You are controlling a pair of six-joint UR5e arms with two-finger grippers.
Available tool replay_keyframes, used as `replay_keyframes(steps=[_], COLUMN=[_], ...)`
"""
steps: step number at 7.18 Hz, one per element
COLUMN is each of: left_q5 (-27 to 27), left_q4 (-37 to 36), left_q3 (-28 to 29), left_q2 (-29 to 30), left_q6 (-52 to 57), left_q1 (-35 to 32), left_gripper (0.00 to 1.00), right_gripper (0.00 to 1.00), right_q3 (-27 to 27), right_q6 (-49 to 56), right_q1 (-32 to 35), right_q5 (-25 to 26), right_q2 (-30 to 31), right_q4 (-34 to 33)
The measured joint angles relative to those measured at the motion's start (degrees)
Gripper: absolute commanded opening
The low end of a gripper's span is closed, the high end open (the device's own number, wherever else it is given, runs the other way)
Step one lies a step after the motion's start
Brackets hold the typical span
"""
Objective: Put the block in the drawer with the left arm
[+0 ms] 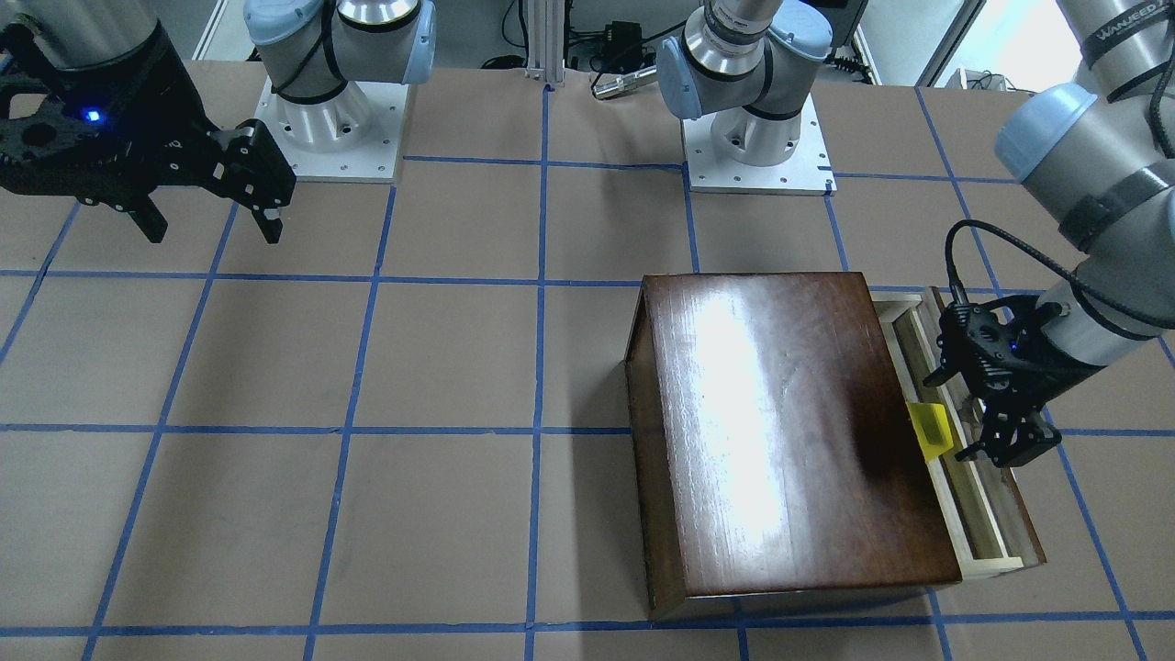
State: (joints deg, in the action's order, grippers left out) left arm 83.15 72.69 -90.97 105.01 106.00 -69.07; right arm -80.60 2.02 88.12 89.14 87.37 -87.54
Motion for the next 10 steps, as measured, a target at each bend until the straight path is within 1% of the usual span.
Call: replay_keyframes(steps=[1,3,4,6,7,10], left_q5=[0.10,0.28,0.42,0.51,0.52,0.59], left_q4=[3.66,10.22,11.51,12.40,12.50,12.54], left_q3=[2.07,5.57,5.89,5.90,5.87,5.58], left_q2=[-1.56,-4.75,-6.28,-8.37,-8.96,-9.58], left_q6=[-2.28,-12.29,-19.07,-34.66,-42.53,-59.30], left_q1=[-0.28,-3.20,-6.18,-11.47,-13.32,-16.50], left_gripper=[0.92,0.92,0.97,0.97,1.00,1.00], right_gripper=[1.00,1.00,1.00,1.00,1.00,1.00], right_q3=[0.00,0.00,0.00,0.00,0.00,0.00], right_q6=[0.00,0.00,0.00,0.00,0.00,0.00], right_q1=[0.02,0.01,0.02,0.02,0.01,0.03], right_q5=[0.00,0.00,-0.01,-0.02,-0.02,0.00], right_q2=[0.00,0.04,0.05,0.06,0.05,0.04], right_q4=[0.00,0.00,0.00,0.00,0.00,0.00])
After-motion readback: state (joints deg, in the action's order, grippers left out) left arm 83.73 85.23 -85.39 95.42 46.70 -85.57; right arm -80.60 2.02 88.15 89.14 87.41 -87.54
